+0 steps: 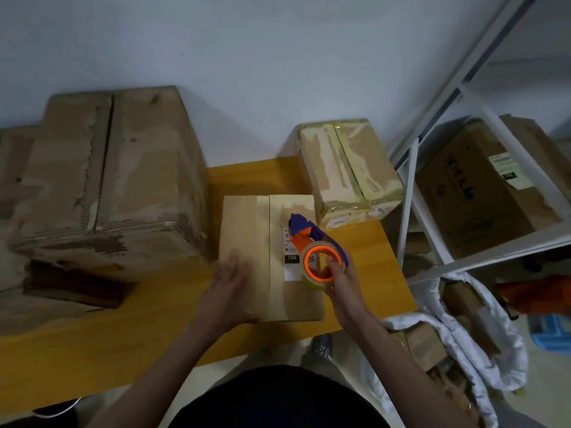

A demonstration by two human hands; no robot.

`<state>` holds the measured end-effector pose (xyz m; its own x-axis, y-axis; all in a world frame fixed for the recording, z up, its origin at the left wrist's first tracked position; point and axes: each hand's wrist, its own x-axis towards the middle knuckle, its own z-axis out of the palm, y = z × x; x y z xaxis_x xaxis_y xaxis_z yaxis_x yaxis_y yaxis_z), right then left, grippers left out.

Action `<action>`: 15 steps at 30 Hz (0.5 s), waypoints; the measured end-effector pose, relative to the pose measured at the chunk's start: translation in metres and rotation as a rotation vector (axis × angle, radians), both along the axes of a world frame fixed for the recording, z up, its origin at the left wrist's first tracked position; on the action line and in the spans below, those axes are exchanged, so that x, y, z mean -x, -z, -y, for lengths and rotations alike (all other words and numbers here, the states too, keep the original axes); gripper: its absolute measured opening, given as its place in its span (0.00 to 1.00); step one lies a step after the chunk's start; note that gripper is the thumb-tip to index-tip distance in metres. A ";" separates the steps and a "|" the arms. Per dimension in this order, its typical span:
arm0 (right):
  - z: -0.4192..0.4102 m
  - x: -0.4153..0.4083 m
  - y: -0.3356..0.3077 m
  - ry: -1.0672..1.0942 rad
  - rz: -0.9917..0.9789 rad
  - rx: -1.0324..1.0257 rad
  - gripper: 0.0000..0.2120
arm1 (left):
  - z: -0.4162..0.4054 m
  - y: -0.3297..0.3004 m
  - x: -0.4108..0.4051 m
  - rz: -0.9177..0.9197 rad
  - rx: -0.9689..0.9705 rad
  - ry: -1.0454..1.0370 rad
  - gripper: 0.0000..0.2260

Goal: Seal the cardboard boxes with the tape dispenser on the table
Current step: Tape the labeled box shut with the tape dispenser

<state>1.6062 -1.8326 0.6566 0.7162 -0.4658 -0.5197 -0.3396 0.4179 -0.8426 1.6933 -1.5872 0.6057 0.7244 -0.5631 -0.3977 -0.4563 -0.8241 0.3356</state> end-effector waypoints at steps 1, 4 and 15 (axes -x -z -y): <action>0.000 -0.004 0.002 0.007 0.009 0.026 0.12 | 0.002 0.000 -0.001 0.004 -0.001 -0.005 0.58; 0.002 -0.021 0.008 0.053 0.038 0.125 0.13 | 0.016 -0.003 -0.009 -0.001 -0.009 -0.041 0.58; 0.014 -0.092 0.038 0.021 0.143 0.629 0.14 | 0.080 -0.020 -0.088 -0.070 -0.066 -0.139 0.59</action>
